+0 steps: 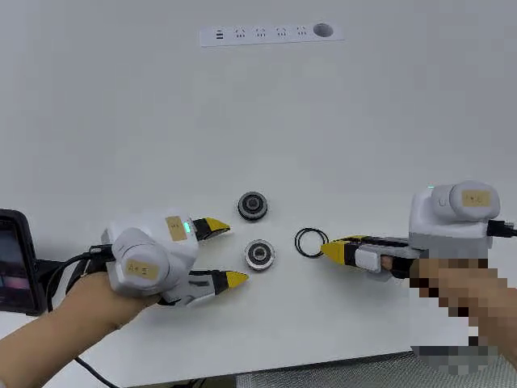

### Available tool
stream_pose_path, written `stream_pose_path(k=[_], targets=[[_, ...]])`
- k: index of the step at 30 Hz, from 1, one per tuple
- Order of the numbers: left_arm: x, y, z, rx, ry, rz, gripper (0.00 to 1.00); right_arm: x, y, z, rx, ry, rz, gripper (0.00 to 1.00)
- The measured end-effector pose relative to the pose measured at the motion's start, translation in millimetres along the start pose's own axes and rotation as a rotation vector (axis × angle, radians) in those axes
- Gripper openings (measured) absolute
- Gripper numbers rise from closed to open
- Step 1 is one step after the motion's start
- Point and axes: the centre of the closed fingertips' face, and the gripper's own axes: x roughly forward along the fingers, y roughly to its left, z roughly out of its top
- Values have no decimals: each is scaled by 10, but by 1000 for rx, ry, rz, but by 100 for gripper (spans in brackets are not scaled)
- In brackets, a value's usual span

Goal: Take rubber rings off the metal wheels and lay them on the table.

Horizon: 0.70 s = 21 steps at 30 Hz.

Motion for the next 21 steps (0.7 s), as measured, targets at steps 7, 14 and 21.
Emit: stream_pose_path(k=[7, 14, 21], targets=[[-11, 47, 37, -12, -13, 17, 44, 31, 69, 45, 21, -14, 20, 17], [-21, 183, 136, -26, -37, 52, 40, 109, 163, 203, 45, -45, 57, 17], [18, 309, 232, -27, -50, 77, 36, 222, 227, 332, 58, -59, 88, 17]])
